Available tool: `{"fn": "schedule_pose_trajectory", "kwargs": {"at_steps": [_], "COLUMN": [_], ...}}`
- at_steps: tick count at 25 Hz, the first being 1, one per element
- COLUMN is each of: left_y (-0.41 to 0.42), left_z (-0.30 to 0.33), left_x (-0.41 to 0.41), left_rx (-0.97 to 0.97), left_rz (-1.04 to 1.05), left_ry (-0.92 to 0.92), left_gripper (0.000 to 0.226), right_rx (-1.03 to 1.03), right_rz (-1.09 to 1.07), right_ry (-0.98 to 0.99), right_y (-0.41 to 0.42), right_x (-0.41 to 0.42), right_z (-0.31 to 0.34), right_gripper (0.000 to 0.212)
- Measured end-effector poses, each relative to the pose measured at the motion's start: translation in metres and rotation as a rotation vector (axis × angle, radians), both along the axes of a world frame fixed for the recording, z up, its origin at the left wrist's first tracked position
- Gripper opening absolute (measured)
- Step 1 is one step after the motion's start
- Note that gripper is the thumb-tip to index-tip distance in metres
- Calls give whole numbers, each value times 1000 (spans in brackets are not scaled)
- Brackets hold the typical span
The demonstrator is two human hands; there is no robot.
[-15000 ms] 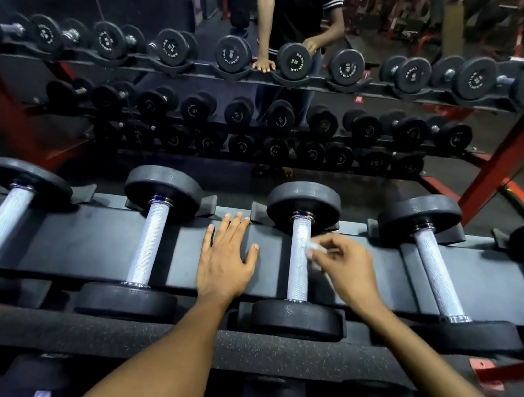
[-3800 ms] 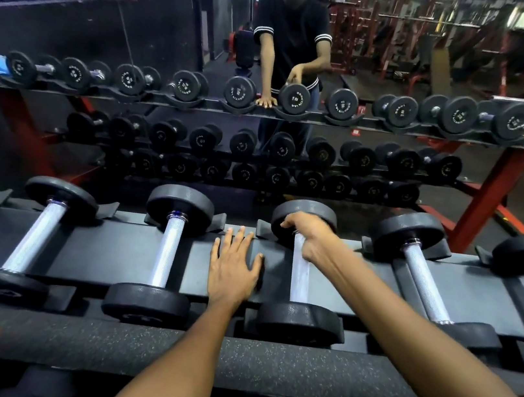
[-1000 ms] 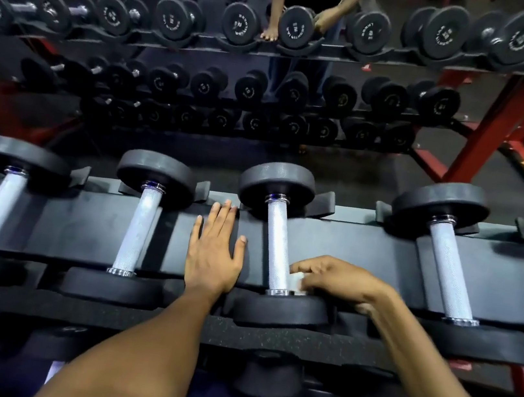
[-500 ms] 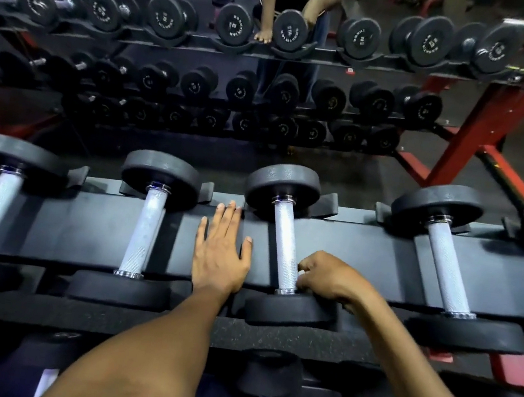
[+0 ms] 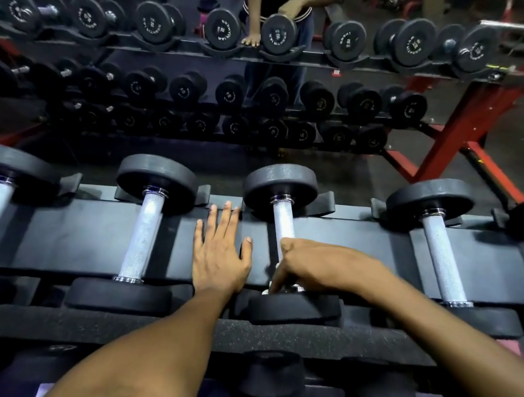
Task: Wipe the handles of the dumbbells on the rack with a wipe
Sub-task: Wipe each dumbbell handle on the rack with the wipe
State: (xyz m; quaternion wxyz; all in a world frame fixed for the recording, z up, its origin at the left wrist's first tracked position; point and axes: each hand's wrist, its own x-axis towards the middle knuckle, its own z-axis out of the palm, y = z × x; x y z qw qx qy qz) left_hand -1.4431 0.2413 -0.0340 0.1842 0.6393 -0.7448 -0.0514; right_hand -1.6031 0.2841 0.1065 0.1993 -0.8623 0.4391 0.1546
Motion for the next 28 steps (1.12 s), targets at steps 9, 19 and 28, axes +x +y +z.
{"fn": "schedule_pose_trajectory", "kwargs": {"at_steps": [9, 19, 28], "left_y": [1, 1, 3], "left_z": [3, 2, 3], "left_x": [-1, -1, -1], "left_rx": [-3, -7, 14], "left_rz": [-1, -1, 4], "left_ry": [12, 17, 4], "left_gripper": [69, 69, 69], "right_rx": [102, 844, 933], "right_rz": [-193, -846, -663], "right_ry": [-194, -1017, -917], "right_y": [19, 3, -22], "right_x": [-45, -47, -63], "right_z": [5, -82, -109], "right_gripper": [35, 47, 37]}}
